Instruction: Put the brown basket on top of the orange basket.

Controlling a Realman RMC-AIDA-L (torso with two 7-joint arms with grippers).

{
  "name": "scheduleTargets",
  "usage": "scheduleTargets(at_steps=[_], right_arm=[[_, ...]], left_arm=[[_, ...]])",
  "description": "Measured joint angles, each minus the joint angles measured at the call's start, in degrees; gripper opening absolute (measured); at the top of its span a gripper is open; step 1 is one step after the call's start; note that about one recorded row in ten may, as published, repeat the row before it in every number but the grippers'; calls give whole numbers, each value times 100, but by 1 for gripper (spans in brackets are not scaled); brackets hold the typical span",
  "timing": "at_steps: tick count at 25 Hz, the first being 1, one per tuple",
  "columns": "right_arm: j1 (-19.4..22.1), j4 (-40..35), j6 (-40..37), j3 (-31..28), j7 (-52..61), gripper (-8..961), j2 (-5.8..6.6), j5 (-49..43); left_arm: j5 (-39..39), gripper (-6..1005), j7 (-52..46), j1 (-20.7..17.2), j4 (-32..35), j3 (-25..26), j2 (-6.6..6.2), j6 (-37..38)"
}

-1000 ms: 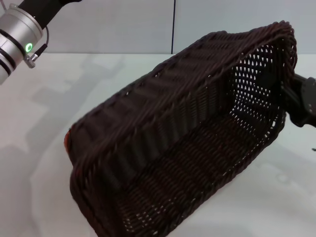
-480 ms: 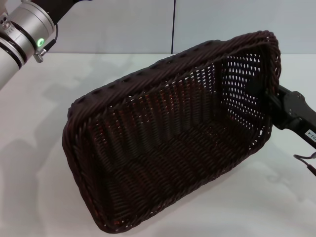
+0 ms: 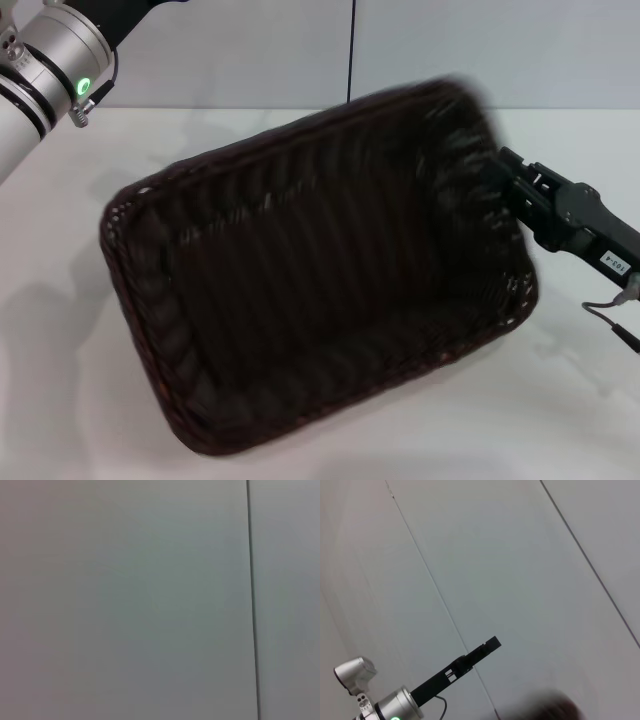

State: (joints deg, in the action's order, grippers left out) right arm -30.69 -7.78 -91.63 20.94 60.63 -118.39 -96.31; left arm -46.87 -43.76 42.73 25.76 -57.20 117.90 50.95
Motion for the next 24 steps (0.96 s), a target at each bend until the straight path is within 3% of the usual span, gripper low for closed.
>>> scheduleTargets(at_steps=[14,16,20,24], right_arm=[[247,-629,-43,-80,-5,517,-9,390],[379,-809,-44,-90,-388,563,-4,902],[461,-871,93,-91,-1152,562,-4,1715],[334,-708,997,-91,-2665,562,-11,3268]], left_arm=[[34,846,-10,-73,-20,78,11,36],[178,846,-4,-194,-13,184,15,124],[506,846,181,-410,-112,382,15,454],[946,846,572,-774,-393,610,19,1141]])
